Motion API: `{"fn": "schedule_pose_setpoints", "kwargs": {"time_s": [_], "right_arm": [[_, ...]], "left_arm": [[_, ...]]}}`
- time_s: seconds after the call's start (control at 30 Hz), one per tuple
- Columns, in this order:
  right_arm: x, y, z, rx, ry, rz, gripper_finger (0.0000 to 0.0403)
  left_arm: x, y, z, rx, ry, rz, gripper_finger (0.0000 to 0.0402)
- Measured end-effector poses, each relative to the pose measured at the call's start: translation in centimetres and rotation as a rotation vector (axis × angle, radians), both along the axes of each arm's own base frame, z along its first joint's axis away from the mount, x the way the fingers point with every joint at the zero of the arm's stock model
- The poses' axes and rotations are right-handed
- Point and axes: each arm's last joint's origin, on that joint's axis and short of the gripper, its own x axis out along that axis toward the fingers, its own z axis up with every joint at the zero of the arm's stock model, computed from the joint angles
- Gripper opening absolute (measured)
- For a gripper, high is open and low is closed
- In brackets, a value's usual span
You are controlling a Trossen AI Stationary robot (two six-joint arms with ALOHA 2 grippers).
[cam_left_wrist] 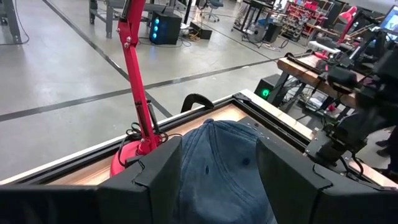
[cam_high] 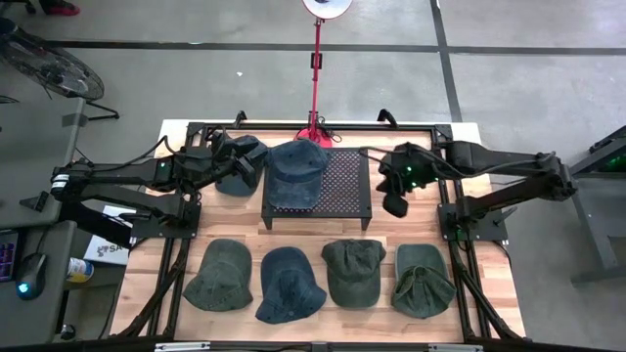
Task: Pick & Place hat
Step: Put the bottom right gray cap on the shelf
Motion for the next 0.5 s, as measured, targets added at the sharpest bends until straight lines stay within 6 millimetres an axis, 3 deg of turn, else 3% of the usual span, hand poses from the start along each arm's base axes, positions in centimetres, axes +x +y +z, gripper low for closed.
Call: {"fn": "schedule_pose_setpoints", "kwargs": {"time_s": [0.23, 0.5], "right_arm": [[-1.0, 1.2, -0.7, 0.028, 0.127, 0.041, 0.0009], [-1.8, 1.8, -1.2, 0.050, 0.219, -0.126, 0.0063]], "left_arm": [[0.0, 0.0, 0.0, -0.001, -0.001, -0.001, 0.0202], [0.0, -0.1, 0.0, 0.002, 0.009, -0.023, 0.0202]]}}
